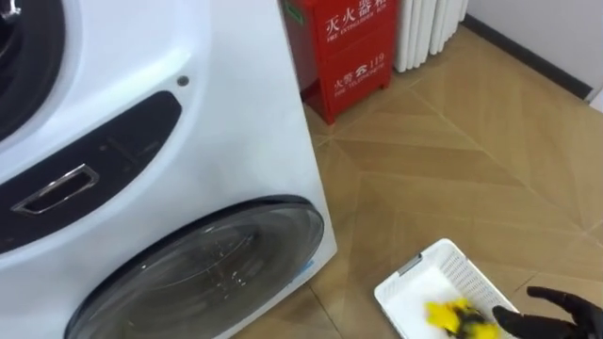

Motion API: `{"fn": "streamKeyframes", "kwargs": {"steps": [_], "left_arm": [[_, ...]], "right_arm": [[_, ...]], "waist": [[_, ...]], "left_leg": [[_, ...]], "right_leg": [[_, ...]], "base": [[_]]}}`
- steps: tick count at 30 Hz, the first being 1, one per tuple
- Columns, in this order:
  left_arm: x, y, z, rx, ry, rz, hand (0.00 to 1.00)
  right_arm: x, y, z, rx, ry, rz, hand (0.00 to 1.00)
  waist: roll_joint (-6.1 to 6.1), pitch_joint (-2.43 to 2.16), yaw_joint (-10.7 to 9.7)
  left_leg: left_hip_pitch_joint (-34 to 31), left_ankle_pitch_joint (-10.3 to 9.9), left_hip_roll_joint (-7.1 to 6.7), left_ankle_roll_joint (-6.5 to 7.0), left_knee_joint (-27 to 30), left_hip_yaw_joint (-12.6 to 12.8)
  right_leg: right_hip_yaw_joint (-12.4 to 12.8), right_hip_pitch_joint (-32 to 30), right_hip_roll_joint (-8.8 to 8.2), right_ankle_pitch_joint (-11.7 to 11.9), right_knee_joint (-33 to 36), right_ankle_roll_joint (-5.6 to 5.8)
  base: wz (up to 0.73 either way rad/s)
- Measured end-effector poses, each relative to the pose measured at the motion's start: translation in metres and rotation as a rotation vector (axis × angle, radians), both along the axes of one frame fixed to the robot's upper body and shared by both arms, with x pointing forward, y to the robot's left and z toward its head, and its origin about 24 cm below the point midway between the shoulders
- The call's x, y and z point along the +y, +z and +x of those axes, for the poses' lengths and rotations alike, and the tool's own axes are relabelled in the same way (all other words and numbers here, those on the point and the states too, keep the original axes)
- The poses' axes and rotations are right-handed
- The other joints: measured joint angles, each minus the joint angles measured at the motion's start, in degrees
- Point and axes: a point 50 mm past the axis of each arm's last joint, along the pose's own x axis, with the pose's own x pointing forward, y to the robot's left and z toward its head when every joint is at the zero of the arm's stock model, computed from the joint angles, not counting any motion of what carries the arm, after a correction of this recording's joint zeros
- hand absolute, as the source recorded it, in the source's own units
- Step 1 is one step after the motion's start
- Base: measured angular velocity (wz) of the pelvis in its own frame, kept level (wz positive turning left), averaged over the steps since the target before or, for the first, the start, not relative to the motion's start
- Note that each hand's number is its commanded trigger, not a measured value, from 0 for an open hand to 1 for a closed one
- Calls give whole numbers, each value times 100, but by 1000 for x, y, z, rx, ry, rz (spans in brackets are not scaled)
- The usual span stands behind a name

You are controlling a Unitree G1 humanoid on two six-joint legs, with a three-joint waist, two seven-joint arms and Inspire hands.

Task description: Pick clothes from washing machine

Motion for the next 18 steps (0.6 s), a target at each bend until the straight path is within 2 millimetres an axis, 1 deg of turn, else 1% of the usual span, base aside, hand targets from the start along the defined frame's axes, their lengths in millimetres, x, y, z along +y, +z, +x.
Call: {"fn": "streamKeyframes", "kwargs": {"steps": [2,4,9,12,13,14,15,16,18], "left_arm": [[0,-2,-9,21,8,1,0],[1,-2,-11,27,11,1,0],[1,-2,-11,20,38,-7,0],[6,-2,-15,22,73,-4,0],[9,-2,-17,19,90,-1,0],[12,-1,-19,21,103,3,0],[12,-1,-20,23,103,6,0],[14,-1,-23,29,104,9,0],[14,-2,-28,42,102,8,0]], "right_arm": [[-1,-2,-4,6,-13,7,0],[-3,-4,-9,15,-27,7,0],[-6,-6,-16,23,-74,2,0],[-7,-6,-19,24,-89,-8,0],[-7,-4,-20,13,-87,-6,0],[-7,-5,-23,11,-95,5,0],[-8,-6,-24,13,-101,10,0],[-8,-8,-29,22,-113,20,0],[-9,-12,-35,45,-120,22,0]], "waist": [[-8,3,-77],[-12,5,-78],[-38,5,-72],[-140,21,-60],[-148,8,-61],[-192,9,-62],[-207,9,-64],[-249,-5,-55],[-285,-10,-51]], "left_leg": [[93,-23,37,-40,9,-1],[162,-38,42,-63,1,-27],[180,-49,41,-79,-6,-52],[256,-50,29,-81,-18,-74],[257,-52,21,-82,-14,-159],[264,-53,18,-84,-18,-267],[275,-55,16,-87,-19,-329],[322,-59,22,-92,-29,-368],[476,-59,23,-94,-105,-388]], "right_leg": [[1,104,15,-30,-4,-25],[2,170,30,-70,-11,5],[2,192,31,-71,-11,-1],[-2,260,33,-89,3,-18],[-14,273,32,-100,0,-5],[-39,297,32,-106,-8,2],[-62,326,32,-106,-20,0],[-102,396,31,-107,-52,-12],[-180,576,32,-103,-137,-33]], "base": [[-2],[-3],[0],[0],[6],[9],[13],[18],[18]]}}
